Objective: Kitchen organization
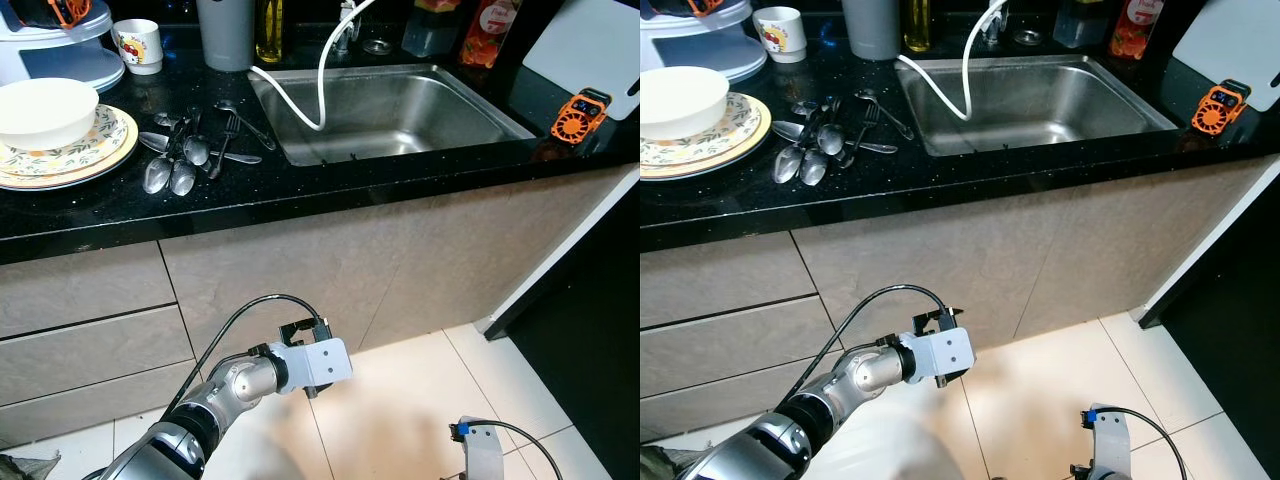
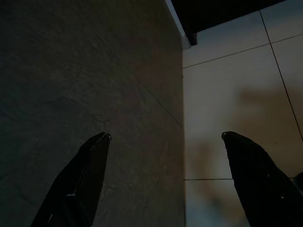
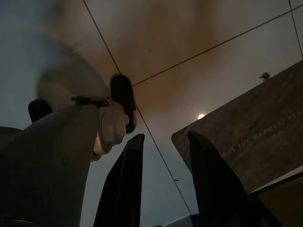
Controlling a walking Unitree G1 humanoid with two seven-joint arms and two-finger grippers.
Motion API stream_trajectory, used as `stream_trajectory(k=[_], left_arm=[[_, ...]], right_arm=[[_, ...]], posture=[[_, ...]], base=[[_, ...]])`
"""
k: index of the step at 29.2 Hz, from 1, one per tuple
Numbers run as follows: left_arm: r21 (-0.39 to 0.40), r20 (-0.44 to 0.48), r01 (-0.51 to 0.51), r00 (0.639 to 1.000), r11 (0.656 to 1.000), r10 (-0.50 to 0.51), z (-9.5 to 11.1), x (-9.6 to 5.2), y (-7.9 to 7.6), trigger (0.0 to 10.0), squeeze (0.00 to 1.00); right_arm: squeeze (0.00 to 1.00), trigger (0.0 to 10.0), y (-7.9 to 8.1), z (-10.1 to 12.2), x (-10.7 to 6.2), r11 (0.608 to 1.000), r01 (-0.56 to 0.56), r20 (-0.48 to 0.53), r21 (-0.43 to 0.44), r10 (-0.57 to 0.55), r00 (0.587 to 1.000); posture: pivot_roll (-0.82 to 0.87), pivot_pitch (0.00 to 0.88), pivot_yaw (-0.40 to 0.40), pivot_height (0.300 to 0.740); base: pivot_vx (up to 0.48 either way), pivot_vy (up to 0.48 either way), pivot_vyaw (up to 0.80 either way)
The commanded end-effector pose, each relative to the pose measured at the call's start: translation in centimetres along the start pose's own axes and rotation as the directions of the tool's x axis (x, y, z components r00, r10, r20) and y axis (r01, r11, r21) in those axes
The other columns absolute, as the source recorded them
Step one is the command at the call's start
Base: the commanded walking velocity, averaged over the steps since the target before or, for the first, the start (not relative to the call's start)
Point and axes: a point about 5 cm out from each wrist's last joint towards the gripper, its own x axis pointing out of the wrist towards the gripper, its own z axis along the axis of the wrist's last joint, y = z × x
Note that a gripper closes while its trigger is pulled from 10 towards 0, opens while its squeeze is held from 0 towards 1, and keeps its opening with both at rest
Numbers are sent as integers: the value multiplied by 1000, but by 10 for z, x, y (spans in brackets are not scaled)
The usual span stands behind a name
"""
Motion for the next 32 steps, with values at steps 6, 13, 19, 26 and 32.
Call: stream_trajectory(k=[6,13,19,26,32], left_arm=[[2,2,24,1000,1000,-24,-2,-2,-6,10000,0],[0,6,29,1000,1000,-29,-3,-3,-7,10000,0],[-1,8,31,999,1000,-31,-4,-4,-7,10000,0],[-4,9,31,999,1000,-31,-3,-3,-7,10000,0],[-7,11,28,1000,1000,-28,-3,-4,-7,10000,0]], right_arm=[[0,10000,-4,-3,-1,1000,5,-15,1,-5,1000],[0,10000,-7,-6,-2,1000,13,-22,4,-13,1000],[0,10000,-9,-7,-2,1000,17,-24,4,-17,1000],[0,10000,-12,-4,-3,1000,22,-19,7,-22,1000],[0,10000,-12,-7,-3,1000,20,-24,8,-20,1000]], posture=[[68,77,-76,740],[74,81,-74,740],[70,84,-75,740],[78,84,-61,740],[82,82,-57,740]], base=[[0,0,0],[0,0,0],[0,0,0],[0,0,0],[0,0,0]])
